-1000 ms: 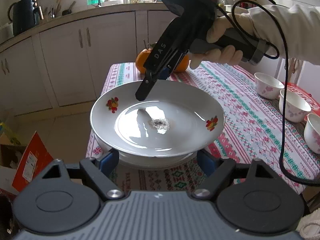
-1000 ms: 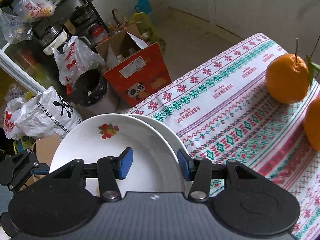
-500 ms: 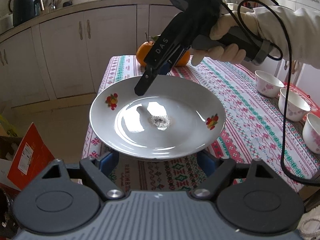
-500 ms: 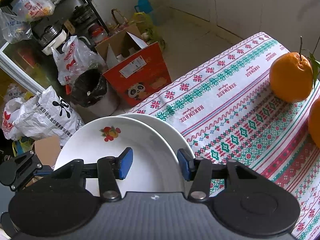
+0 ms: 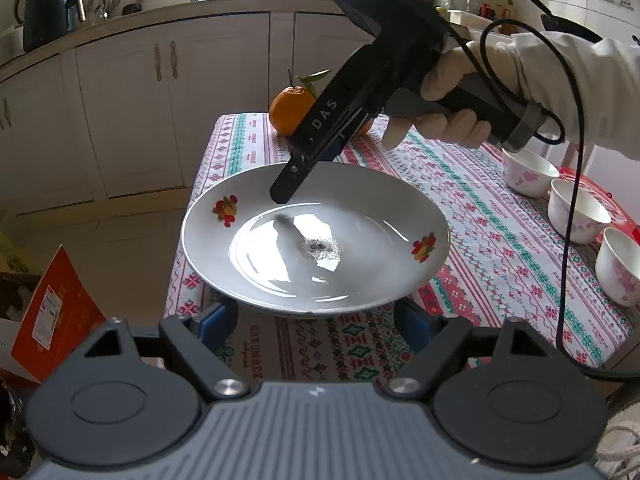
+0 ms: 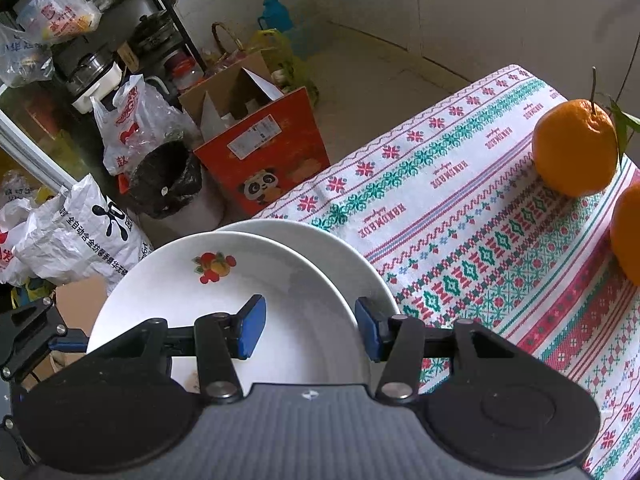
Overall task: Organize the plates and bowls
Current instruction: 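Lower the stained plate onto the plate stack with both grippers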
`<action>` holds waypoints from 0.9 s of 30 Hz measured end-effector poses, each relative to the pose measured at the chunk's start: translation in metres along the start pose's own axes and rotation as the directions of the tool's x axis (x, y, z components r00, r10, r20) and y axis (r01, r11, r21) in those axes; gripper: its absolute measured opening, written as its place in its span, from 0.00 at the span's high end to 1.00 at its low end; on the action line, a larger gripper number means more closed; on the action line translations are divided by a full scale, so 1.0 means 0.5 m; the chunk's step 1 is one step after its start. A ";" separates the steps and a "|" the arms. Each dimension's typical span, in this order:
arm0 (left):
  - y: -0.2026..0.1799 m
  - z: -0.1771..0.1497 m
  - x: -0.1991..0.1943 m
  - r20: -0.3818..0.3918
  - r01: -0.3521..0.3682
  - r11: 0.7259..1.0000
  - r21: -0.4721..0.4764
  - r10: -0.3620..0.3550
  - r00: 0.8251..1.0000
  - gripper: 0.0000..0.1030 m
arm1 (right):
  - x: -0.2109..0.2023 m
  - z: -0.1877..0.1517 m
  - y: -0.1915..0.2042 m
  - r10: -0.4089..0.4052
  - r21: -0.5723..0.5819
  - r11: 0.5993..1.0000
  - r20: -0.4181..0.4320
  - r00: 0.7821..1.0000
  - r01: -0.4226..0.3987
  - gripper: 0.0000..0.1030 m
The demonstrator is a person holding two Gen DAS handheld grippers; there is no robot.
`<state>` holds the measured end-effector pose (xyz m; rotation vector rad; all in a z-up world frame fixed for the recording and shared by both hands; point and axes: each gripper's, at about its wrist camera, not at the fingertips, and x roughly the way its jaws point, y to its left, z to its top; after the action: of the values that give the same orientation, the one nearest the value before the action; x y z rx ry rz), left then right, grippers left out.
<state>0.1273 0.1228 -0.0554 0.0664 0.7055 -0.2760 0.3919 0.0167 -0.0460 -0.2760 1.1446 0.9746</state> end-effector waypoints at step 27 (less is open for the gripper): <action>0.026 0.008 0.003 -0.009 0.081 0.995 -0.053 -0.082 0.997 0.16 | -0.029 -0.045 0.001 -0.050 0.067 0.997 0.004 0.999 0.049 0.42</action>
<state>0.1344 0.1343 -0.0536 -0.0107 0.7272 -0.3356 0.3760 -0.0049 -0.0432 -0.2465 1.1574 0.8914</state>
